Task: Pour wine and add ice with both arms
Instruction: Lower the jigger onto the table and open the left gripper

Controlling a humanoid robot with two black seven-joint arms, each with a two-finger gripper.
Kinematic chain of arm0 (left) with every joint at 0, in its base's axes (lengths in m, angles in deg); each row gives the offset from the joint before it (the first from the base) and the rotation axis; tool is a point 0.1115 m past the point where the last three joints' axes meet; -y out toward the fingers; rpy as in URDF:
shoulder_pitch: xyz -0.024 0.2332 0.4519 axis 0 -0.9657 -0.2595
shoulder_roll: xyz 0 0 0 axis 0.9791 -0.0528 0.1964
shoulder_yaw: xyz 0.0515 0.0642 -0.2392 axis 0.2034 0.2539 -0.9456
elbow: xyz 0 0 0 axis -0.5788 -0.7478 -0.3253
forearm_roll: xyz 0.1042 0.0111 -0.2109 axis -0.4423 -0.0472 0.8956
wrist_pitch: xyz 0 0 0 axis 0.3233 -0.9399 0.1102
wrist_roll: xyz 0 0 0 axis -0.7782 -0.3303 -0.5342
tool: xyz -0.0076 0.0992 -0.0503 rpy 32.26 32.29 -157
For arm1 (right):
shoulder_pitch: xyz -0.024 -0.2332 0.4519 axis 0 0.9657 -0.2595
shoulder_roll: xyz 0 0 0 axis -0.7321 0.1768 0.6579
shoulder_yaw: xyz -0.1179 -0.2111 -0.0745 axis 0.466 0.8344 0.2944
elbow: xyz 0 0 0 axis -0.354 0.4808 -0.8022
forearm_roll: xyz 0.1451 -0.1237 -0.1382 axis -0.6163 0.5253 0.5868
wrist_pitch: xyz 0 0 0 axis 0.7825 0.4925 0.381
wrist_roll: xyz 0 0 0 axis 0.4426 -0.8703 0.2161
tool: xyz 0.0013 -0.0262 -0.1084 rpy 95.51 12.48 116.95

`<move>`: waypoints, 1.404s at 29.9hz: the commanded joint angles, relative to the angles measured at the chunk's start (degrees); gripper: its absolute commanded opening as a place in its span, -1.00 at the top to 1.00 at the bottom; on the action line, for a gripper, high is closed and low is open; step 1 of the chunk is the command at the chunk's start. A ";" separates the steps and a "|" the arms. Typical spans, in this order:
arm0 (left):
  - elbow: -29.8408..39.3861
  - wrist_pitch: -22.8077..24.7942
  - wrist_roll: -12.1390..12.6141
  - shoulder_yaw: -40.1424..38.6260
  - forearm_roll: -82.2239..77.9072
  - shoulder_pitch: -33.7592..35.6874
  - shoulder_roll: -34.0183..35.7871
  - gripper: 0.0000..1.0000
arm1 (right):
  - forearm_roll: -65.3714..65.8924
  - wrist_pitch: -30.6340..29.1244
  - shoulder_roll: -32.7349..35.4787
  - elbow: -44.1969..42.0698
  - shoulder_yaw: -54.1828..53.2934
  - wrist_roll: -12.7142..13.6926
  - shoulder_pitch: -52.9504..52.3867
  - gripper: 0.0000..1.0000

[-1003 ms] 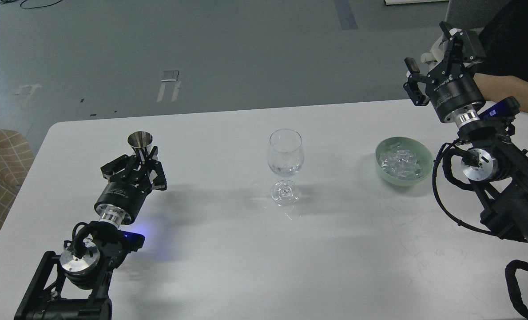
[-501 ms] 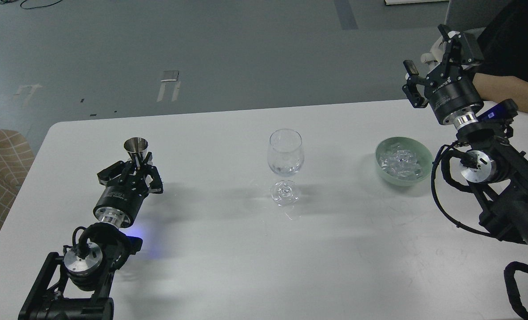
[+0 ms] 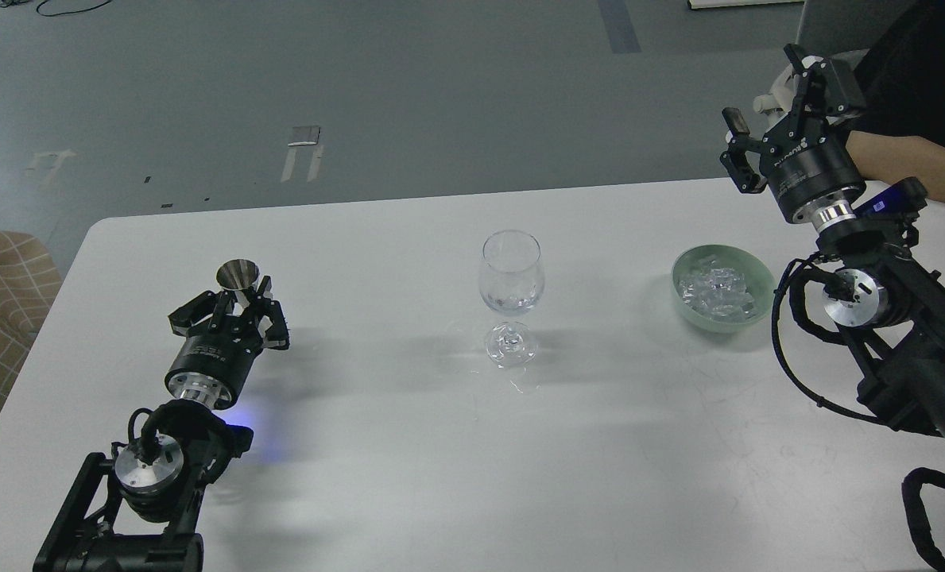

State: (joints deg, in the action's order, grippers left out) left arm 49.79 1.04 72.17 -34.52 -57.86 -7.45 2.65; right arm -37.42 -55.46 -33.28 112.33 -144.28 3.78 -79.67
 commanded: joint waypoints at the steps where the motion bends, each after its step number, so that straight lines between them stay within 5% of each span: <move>1: 0.00 -0.03 0.00 -0.04 -0.03 0.02 0.00 0.36 | -0.09 0.00 0.07 0.00 -0.01 0.00 0.00 -1.00; 9: -0.09 0.06 0.00 0.04 -0.03 -0.06 0.09 0.32 | 0.00 0.00 0.07 0.00 -0.01 0.00 0.00 -1.00; 12: -0.09 -0.03 0.00 0.04 -0.03 -0.15 0.09 0.14 | 0.00 0.00 0.07 0.00 -0.01 0.00 0.00 -1.00; 42: -1.32 0.06 0.00 0.57 -1.44 0.11 0.44 0.04 | 0.00 0.09 0.33 0.00 -0.09 0.00 0.00 -1.00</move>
State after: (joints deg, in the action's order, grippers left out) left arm 48.48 1.09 72.16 -34.07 -59.31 -7.31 2.99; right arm -37.42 -55.41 -32.99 112.33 -144.36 3.78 -79.67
